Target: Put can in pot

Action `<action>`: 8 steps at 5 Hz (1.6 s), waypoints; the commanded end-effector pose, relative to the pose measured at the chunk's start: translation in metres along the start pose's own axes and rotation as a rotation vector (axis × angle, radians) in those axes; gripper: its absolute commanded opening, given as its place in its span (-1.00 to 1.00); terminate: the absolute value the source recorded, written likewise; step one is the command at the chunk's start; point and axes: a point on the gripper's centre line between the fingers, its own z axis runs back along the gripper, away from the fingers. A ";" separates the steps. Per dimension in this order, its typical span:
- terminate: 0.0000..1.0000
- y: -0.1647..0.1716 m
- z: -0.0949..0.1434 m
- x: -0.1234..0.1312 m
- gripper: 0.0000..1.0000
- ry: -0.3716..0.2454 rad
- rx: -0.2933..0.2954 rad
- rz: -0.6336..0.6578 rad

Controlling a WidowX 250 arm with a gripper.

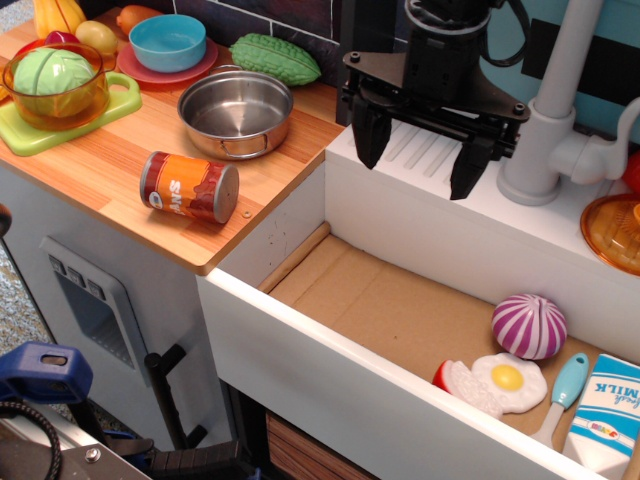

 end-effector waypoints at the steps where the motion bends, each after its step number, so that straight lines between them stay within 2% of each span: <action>1: -1.00 0.000 0.000 0.000 1.00 0.000 0.000 0.000; 2: -1.00 0.031 0.001 -0.005 1.00 -0.035 0.119 -0.274; 4: -1.00 0.131 0.010 -0.020 1.00 -0.057 0.194 -0.800; 5: -1.00 0.167 0.004 -0.020 1.00 -0.106 0.198 -1.013; 6: -1.00 0.178 -0.013 -0.020 1.00 -0.158 0.169 -1.061; 8: -1.00 0.179 -0.043 -0.009 1.00 -0.191 0.071 -1.081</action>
